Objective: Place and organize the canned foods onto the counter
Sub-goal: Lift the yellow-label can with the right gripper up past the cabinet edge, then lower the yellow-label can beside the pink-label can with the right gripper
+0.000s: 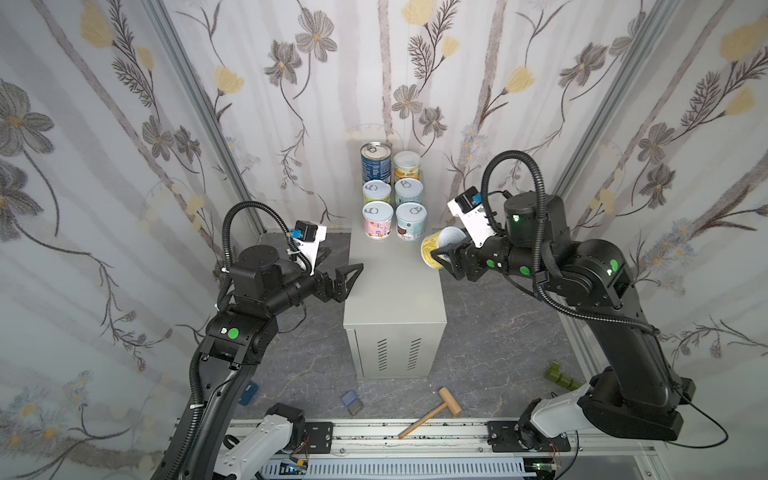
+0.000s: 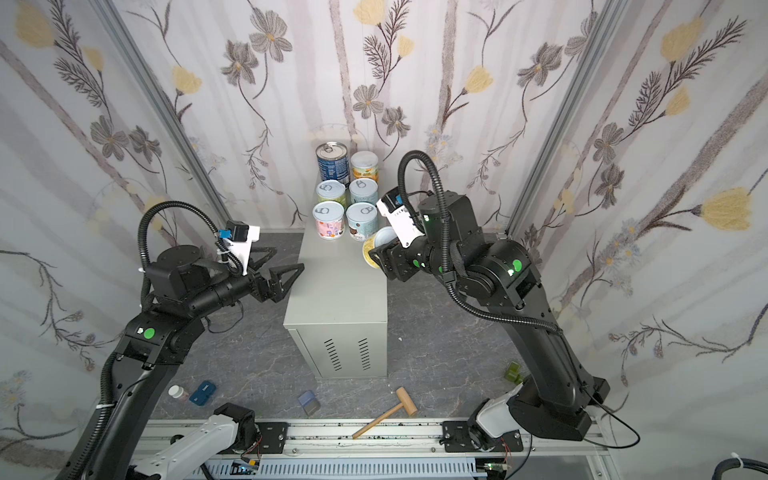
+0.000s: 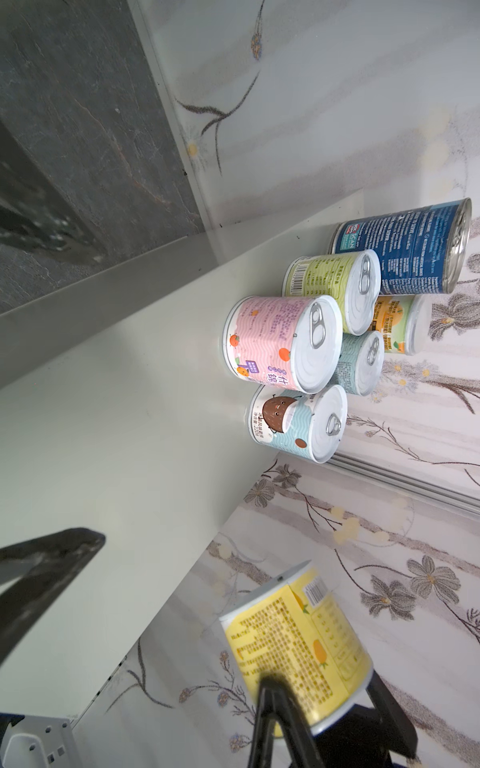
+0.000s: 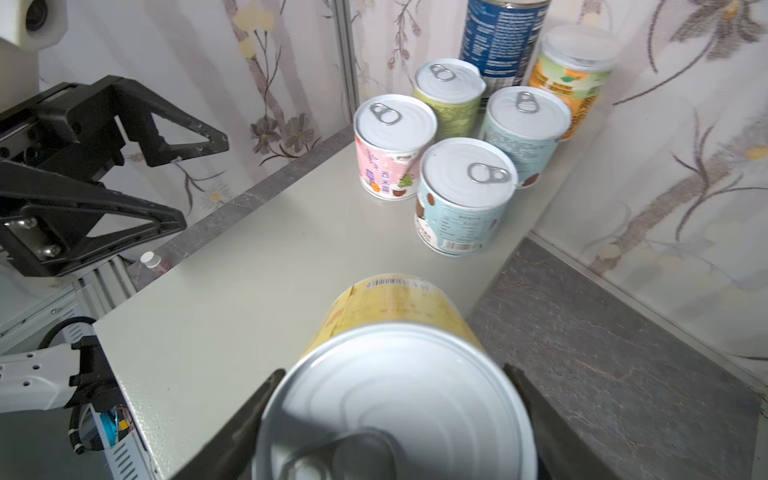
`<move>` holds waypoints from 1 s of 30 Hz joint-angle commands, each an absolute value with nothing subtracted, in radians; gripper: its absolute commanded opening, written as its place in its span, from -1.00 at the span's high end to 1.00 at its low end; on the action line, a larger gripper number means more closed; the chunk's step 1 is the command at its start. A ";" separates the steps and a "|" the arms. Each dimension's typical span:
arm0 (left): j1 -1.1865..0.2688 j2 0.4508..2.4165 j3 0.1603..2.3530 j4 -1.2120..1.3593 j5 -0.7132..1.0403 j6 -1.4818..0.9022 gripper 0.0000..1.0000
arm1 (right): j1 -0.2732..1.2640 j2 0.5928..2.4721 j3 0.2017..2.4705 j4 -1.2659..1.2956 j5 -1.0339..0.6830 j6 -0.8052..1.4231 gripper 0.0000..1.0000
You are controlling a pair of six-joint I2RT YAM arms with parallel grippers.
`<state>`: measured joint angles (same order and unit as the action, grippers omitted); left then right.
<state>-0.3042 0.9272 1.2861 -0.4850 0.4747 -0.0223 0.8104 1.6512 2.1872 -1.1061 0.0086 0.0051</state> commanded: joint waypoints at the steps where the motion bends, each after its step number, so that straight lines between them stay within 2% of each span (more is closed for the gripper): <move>1: -0.304 0.924 1.281 -0.463 0.485 -0.015 -1.00 | 0.874 1.695 2.220 -1.099 0.015 -0.026 -0.13; 13: -0.304 0.922 1.273 -0.453 0.484 -0.017 -1.00 | 0.966 1.789 2.231 -1.127 0.104 -0.031 -0.37; 23: -0.304 0.919 1.269 -0.446 0.480 -0.018 -1.00 | 0.971 1.846 2.264 -1.127 0.125 -0.035 -0.75; 30: -0.302 0.913 1.262 -0.444 0.480 -0.016 -1.00 | 0.973 1.861 2.288 -1.121 0.127 -0.037 -0.77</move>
<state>-0.3038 0.9173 1.2655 -0.4747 0.4747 -0.0223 0.9718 1.8530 2.2799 -1.1412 0.1150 -0.0208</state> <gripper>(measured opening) 0.997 0.884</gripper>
